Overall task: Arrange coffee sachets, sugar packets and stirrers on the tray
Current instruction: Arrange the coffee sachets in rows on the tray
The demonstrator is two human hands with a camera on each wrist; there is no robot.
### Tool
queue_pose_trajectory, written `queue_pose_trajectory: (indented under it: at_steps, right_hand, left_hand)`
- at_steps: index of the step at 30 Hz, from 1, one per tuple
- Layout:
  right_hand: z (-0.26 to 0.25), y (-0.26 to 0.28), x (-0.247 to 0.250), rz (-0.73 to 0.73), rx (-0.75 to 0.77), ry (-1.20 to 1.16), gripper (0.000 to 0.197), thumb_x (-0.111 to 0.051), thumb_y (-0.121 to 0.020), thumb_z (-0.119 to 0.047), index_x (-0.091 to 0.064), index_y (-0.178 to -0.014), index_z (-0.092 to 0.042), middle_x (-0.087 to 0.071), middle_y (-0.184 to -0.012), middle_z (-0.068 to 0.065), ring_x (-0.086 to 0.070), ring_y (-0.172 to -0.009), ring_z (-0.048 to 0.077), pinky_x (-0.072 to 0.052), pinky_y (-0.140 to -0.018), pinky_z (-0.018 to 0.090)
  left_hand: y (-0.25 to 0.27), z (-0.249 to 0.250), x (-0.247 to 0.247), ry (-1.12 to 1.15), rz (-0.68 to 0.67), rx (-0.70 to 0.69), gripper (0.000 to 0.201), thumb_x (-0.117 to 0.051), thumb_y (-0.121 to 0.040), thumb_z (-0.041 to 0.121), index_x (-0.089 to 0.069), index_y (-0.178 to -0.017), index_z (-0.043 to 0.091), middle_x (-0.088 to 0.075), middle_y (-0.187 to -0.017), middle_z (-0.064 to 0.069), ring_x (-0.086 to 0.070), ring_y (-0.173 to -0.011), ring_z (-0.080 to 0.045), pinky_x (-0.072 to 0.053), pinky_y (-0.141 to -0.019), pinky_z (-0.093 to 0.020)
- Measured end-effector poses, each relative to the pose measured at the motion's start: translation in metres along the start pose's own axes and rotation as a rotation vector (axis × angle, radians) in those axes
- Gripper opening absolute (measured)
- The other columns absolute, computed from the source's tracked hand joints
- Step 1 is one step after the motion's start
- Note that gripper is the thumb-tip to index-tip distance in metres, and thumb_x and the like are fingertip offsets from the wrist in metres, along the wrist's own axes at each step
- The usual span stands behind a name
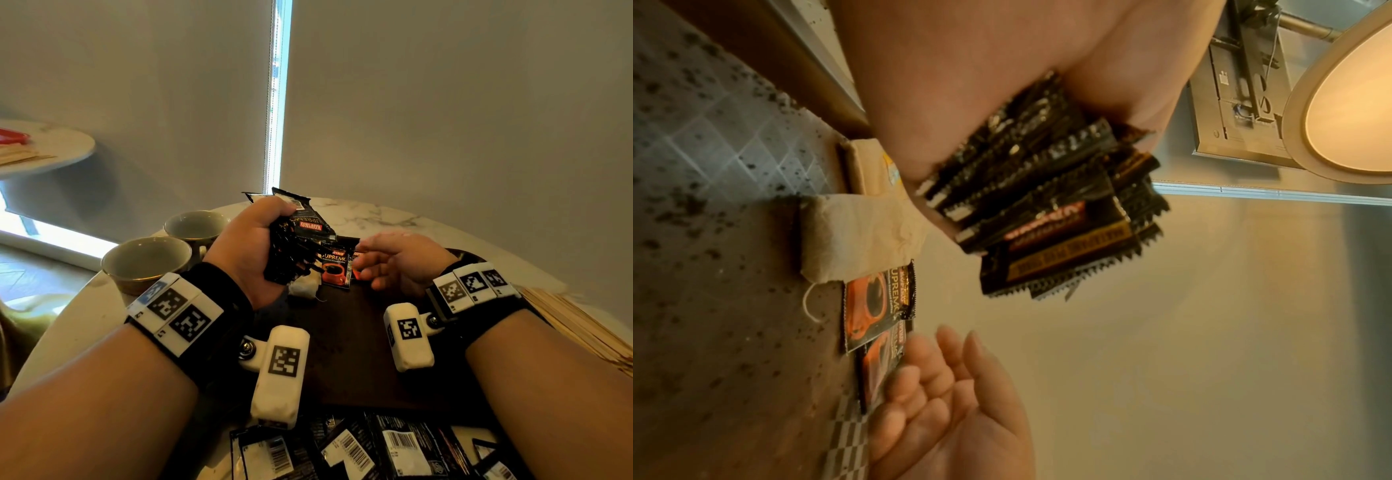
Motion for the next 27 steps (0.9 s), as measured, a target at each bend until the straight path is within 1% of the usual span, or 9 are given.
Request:
queue_pose_trajectory:
  at_steps: [2, 4, 9, 12, 14, 18, 21, 25, 27]
  right_hand:
    - [0.013, 0.007, -0.021, -0.161, -0.145, 0.071, 0.021, -0.055, -0.100, -0.027, -0.060, -0.104, -0.007, -0.070, -0.080, 0.010, -0.066, -0.059, 0.017, -0.051, -0.049, 0.023]
    - [0.020, 0.009, -0.027, -0.214, -0.220, 0.151, 0.023, -0.052, -0.102, -0.030, -0.059, -0.105, -0.008, -0.072, -0.082, 0.010, -0.066, -0.060, 0.015, -0.049, -0.048, 0.021]
    - [0.021, 0.008, -0.023, -0.204, -0.240, 0.196, 0.022, -0.047, -0.104, -0.032, -0.056, -0.101, -0.012, -0.074, -0.089, 0.011, -0.066, -0.062, 0.015, -0.044, -0.043, 0.019]
    - [0.022, 0.006, -0.020, -0.167, -0.236, 0.147, 0.020, -0.047, -0.104, -0.028, -0.056, -0.098, -0.012, -0.074, -0.091, 0.011, -0.065, -0.062, 0.015, -0.044, -0.044, 0.019]
    - [0.022, 0.004, -0.017, -0.138, -0.226, 0.129, 0.018, -0.049, -0.103, -0.027, -0.057, -0.097, -0.011, -0.074, -0.094, 0.012, -0.065, -0.062, 0.016, -0.045, -0.044, 0.020]
    - [0.021, 0.000, -0.012, -0.093, -0.207, 0.116, 0.017, -0.051, -0.101, -0.026, -0.058, -0.101, -0.011, -0.074, -0.095, 0.010, -0.065, -0.062, 0.015, -0.046, -0.045, 0.021]
    - [0.021, -0.001, -0.011, -0.089, -0.196, 0.116, 0.017, -0.051, -0.101, -0.026, -0.058, -0.102, -0.011, -0.074, -0.094, 0.010, -0.065, -0.061, 0.015, -0.046, -0.046, 0.021]
    - [0.018, 0.000, -0.013, -0.090, -0.171, 0.111, 0.016, -0.051, -0.101, -0.025, -0.057, -0.101, -0.010, -0.073, -0.091, 0.010, -0.062, -0.060, 0.015, -0.045, -0.046, 0.021]
    - [0.013, 0.000, -0.013, -0.088, -0.128, 0.102, 0.014, -0.052, -0.101, -0.023, -0.057, -0.101, -0.010, -0.073, -0.087, 0.010, -0.061, -0.059, 0.015, -0.045, -0.045, 0.022]
  left_hand:
    - [0.001, 0.001, -0.001, -0.009, -0.004, -0.001, 0.023, -0.049, -0.097, 0.026, -0.058, -0.102, 0.006, -0.064, -0.078, -0.009, -0.065, -0.062, -0.020, -0.047, -0.062, -0.033]
    - [0.002, 0.001, -0.001, -0.016, 0.000, -0.002, 0.024, -0.049, -0.096, 0.026, -0.059, -0.103, 0.005, -0.065, -0.079, -0.010, -0.065, -0.063, -0.021, -0.046, -0.063, -0.034]
    - [0.003, 0.001, 0.000, -0.025, 0.020, 0.005, 0.029, -0.051, -0.096, 0.026, -0.057, -0.113, 0.004, -0.065, -0.083, -0.011, -0.064, -0.066, -0.021, -0.046, -0.064, -0.034]
    - [0.003, 0.001, -0.001, -0.018, 0.017, 0.011, 0.025, -0.049, -0.097, 0.026, -0.058, -0.107, 0.005, -0.063, -0.083, -0.011, -0.063, -0.066, -0.022, -0.044, -0.064, -0.034]
    - [0.003, 0.001, -0.001, -0.009, 0.021, 0.012, 0.025, -0.049, -0.097, 0.026, -0.058, -0.107, 0.005, -0.065, -0.082, -0.011, -0.064, -0.064, -0.022, -0.045, -0.064, -0.034]
    - [0.004, 0.003, -0.003, -0.007, 0.008, 0.005, 0.025, -0.047, -0.098, 0.025, -0.058, -0.106, 0.004, -0.066, -0.079, -0.011, -0.066, -0.061, -0.021, -0.048, -0.061, -0.031]
    - [0.004, 0.004, -0.002, -0.013, 0.011, 0.002, 0.024, -0.047, -0.098, 0.025, -0.059, -0.102, 0.005, -0.066, -0.077, -0.010, -0.065, -0.060, -0.020, -0.047, -0.062, -0.031]
    - [0.005, 0.002, -0.001, -0.014, 0.024, 0.013, 0.032, -0.049, -0.097, 0.026, -0.056, -0.118, 0.003, -0.067, -0.083, -0.012, -0.067, -0.064, -0.022, -0.049, -0.062, -0.032]
    - [0.005, 0.001, 0.000, -0.015, 0.028, 0.027, 0.034, -0.050, -0.097, 0.026, -0.056, -0.121, 0.002, -0.068, -0.084, -0.012, -0.069, -0.065, -0.022, -0.052, -0.060, -0.030]
Point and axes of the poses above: each hand's wrist, its own y-axis away from the middle knuckle, its own x-axis out of the back of the hand, z = x × y, the point moved 10 cm from there along -y, towards the middle knuckle
